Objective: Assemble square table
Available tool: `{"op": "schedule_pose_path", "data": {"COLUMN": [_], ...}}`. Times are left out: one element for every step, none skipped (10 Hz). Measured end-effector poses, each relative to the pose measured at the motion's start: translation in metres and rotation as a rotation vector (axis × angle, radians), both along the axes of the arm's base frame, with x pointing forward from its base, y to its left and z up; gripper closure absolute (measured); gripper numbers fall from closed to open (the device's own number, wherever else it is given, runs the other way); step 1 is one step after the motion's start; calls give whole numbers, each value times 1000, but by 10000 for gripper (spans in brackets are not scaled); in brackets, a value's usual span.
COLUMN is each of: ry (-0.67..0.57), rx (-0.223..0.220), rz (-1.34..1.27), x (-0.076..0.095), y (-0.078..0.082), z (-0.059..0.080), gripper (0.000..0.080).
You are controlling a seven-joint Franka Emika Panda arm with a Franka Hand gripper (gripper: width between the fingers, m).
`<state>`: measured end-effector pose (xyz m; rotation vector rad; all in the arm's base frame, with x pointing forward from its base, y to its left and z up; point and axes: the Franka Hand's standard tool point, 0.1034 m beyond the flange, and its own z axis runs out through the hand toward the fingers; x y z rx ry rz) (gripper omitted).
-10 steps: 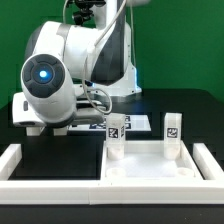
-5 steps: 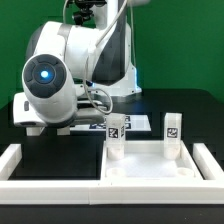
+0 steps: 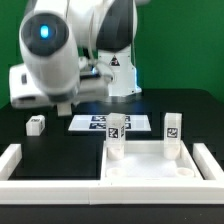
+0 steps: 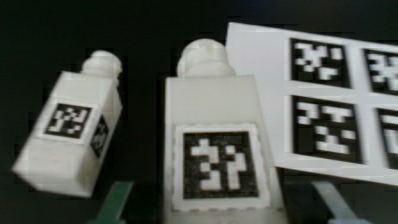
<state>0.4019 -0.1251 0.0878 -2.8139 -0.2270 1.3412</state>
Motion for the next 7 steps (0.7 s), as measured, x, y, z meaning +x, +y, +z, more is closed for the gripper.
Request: {"op": "schedule_pose_path", "data": {"ry": [-4, -40, -98, -180, -244, -302, -393], "rx": [3, 6, 11, 20, 23, 23, 25], "rz": [-1, 4, 10, 18, 24, 44, 63], "x": [-1, 2, 7, 11, 14, 35, 63], "y": [3, 2, 1, 1, 1, 7, 16], "z": [14, 9, 6, 7, 9, 16, 24], "gripper": [509, 509, 509, 509, 509, 509, 509]}}
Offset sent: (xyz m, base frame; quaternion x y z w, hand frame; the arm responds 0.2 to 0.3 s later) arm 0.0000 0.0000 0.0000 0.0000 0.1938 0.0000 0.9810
